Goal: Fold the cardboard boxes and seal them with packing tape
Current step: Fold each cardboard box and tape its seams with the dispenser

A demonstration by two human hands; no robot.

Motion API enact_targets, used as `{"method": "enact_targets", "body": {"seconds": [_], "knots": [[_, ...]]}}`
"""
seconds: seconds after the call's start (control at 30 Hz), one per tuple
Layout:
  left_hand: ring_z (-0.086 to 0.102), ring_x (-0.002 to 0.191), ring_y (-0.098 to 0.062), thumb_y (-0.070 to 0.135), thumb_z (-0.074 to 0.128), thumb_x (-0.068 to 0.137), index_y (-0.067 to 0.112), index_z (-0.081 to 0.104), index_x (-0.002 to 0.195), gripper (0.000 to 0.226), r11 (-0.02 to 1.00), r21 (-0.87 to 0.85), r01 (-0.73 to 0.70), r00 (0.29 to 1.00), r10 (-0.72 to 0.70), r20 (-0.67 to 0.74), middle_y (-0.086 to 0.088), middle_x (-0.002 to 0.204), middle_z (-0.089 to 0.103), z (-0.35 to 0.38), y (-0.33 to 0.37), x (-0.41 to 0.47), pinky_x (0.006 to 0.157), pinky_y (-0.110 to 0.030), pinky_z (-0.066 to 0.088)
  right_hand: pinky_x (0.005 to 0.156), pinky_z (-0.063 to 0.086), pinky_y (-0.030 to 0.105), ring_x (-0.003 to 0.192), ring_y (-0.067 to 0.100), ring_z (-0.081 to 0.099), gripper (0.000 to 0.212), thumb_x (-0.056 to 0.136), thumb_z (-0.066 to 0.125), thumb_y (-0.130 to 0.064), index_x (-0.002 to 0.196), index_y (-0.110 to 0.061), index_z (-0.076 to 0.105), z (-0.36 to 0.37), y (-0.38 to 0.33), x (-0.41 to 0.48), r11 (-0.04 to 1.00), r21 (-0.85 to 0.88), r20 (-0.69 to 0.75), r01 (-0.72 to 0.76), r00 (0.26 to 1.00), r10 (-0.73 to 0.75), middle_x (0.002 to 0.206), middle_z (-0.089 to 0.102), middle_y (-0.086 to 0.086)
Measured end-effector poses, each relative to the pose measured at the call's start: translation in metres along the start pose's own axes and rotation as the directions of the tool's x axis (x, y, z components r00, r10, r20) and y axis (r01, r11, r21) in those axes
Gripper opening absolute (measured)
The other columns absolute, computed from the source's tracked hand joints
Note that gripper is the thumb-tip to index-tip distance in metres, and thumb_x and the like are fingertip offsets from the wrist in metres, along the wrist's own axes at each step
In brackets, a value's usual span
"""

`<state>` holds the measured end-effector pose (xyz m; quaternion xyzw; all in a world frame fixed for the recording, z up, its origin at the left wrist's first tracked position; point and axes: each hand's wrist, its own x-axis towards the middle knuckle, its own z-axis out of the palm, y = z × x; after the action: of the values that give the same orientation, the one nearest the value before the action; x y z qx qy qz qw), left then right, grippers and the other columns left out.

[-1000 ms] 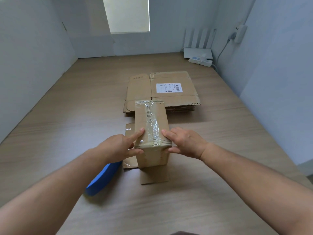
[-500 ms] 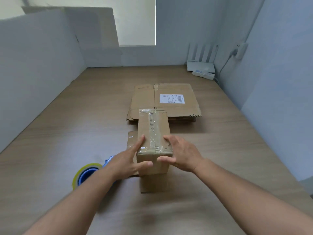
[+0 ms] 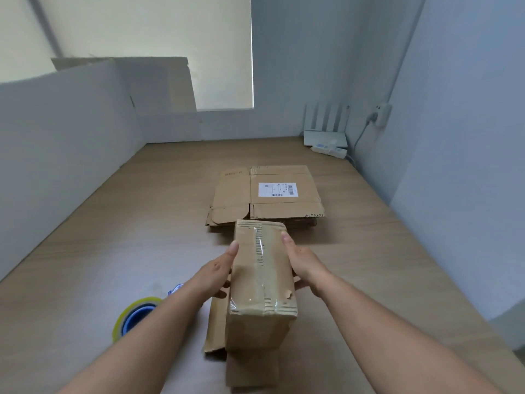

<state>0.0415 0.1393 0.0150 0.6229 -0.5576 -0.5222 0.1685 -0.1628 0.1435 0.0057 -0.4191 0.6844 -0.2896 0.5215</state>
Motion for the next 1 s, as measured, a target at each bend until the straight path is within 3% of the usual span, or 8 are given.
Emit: {"method": "enact_targets", "body": {"seconds": [0.13,0.23,0.37,0.43,0.53,0.73,0.87,1.0], "knots": [[0.063,0.107,-0.020,0.084,0.023,0.069,0.029,0.059,0.121,0.084,0.974,-0.179,-0.136,0.991,0.132,-0.034,0.001,0.119,0.065,-0.010,0.024,-0.009,0.096,-0.046,0.050,0.074,0.059,0.043,0.092,0.021,0.067,0.076,0.081,0.031,-0.078,0.104,-0.016,0.070,-0.013,-0.027,-0.011,0.980,0.137,-0.047,0.144,0.989,-0.139,0.101,0.072,0.002],[0.060,0.114,-0.016,0.082,0.027,0.069,0.023,0.059,0.119,0.083,0.863,-0.389,-0.322,0.947,0.290,-0.140,-0.001,0.122,0.066,-0.024,0.046,-0.019,0.097,-0.043,0.049,0.078,0.057,0.043,0.087,0.026,0.069,0.084,0.070,0.028,-0.083,0.087,-0.013,0.072,-0.027,-0.052,-0.023,0.904,0.257,-0.174,0.342,0.936,-0.305,0.088,0.074,0.007],[0.068,0.090,-0.013,0.085,0.029,0.067,0.013,0.060,0.093,0.083,0.716,-0.505,-0.482,0.875,0.363,-0.321,-0.002,0.089,0.072,-0.037,0.056,-0.030,0.078,-0.032,0.051,0.073,0.054,0.038,0.074,0.026,0.068,0.081,0.076,0.026,-0.083,0.067,-0.014,0.068,-0.039,-0.064,-0.031,0.822,0.386,-0.262,0.419,0.904,-0.338,0.080,0.072,0.013],[0.068,0.086,-0.019,0.086,0.028,0.064,0.012,0.060,0.102,0.089,0.758,-0.499,-0.420,0.904,0.302,-0.302,-0.005,0.083,0.071,-0.036,0.050,-0.034,0.076,-0.035,0.053,0.077,0.053,0.042,0.072,0.026,0.067,0.079,0.082,0.025,-0.079,0.059,-0.016,0.065,-0.037,-0.056,-0.030,0.857,0.330,-0.257,0.396,0.911,-0.322,0.077,0.072,0.013],[0.066,0.092,-0.030,0.085,0.025,0.063,0.023,0.059,0.109,0.084,0.839,-0.476,-0.263,0.962,0.189,-0.199,-0.012,0.085,0.070,-0.027,0.031,-0.037,0.092,-0.050,0.051,0.077,0.056,0.044,0.077,0.026,0.068,0.079,0.085,0.024,-0.077,0.069,-0.009,0.062,-0.029,-0.034,-0.028,0.932,0.227,-0.236,0.281,0.945,-0.228,0.078,0.071,0.011],[0.067,0.097,-0.026,0.081,0.027,0.070,0.042,0.060,0.103,0.061,0.933,-0.343,-0.110,0.993,0.092,-0.070,-0.004,0.103,0.072,-0.003,0.002,-0.043,0.085,-0.045,0.056,0.075,0.057,0.044,0.087,0.022,0.065,0.071,0.087,0.033,-0.072,0.084,-0.008,0.065,-0.009,0.001,-0.025,0.989,0.011,-0.175,0.147,0.974,-0.143,0.088,0.068,0.007],[0.063,0.102,-0.021,0.066,0.035,0.090,0.032,0.048,0.135,0.058,0.970,-0.209,-0.126,0.989,0.105,-0.105,-0.001,0.123,0.060,0.000,0.001,-0.040,0.084,-0.040,0.056,0.077,0.053,0.043,0.088,0.020,0.060,0.062,0.074,0.051,-0.075,0.092,-0.016,0.055,-0.002,-0.004,-0.028,0.958,-0.234,-0.178,0.165,0.962,-0.209,0.095,0.064,0.001],[0.064,0.093,-0.013,0.043,0.051,0.096,0.029,0.043,0.135,0.042,0.981,-0.118,-0.152,0.981,0.136,-0.136,0.006,0.105,0.065,0.006,0.004,-0.036,0.079,-0.035,0.056,0.078,0.044,0.034,0.109,0.023,0.056,0.075,0.069,0.063,-0.067,0.124,-0.019,0.046,0.013,-0.008,-0.029,0.811,-0.579,-0.198,0.085,0.950,-0.241,0.118,0.057,0.000]]}}
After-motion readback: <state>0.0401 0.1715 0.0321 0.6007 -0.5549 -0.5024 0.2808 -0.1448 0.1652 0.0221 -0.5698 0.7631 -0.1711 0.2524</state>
